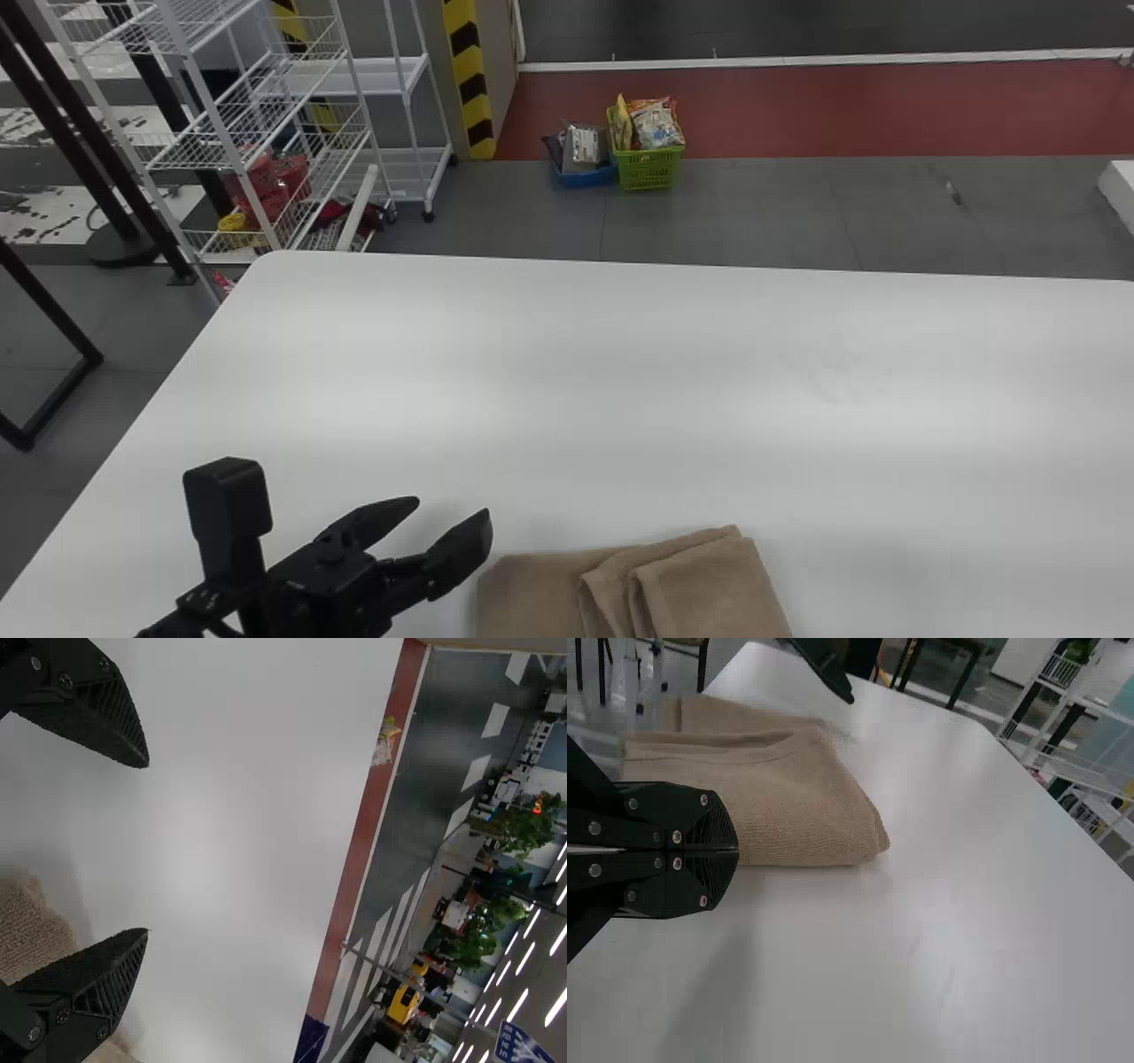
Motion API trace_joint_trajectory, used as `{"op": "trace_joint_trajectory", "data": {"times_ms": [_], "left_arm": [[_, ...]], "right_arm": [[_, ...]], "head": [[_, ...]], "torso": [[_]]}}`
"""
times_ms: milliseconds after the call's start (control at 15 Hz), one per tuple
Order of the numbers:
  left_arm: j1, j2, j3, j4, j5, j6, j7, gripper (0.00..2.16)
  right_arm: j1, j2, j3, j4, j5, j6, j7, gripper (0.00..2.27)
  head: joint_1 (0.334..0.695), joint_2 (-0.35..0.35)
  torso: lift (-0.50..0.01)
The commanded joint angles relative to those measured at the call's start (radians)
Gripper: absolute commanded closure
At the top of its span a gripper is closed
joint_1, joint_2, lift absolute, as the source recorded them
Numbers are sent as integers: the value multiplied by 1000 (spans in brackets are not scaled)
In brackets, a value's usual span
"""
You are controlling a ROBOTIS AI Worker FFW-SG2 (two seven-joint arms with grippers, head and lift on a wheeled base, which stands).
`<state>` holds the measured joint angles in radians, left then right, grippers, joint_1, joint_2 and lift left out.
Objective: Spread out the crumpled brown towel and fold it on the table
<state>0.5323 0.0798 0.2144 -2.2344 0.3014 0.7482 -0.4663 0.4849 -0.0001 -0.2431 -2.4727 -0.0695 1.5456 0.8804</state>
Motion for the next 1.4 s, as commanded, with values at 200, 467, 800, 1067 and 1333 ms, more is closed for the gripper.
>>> {"op": "trace_joint_trajectory", "data": {"times_ms": [200,467,800,1067,1333], "left_arm": [[-6,0,10,-1,-1,40,1,167],[-6,0,29,-2,-1,64,1,167],[-5,-11,40,-8,-1,73,5,167],[-5,-11,42,-8,-4,76,12,167],[-5,-20,49,-8,-1,76,9,167]], "right_arm": [[57,1,90,-77,22,27,-50,1953],[109,1,117,-95,19,27,-101,1953],[162,1,110,-210,13,27,-104,1953],[192,1,139,-242,-18,27,-101,1953],[262,1,173,-235,-19,27,-113,1953]], "head": [[695,137],[695,175],[695,214],[695,228],[695,284]], "torso": [[-127],[-127],[-127],[-127],[-127]]}}
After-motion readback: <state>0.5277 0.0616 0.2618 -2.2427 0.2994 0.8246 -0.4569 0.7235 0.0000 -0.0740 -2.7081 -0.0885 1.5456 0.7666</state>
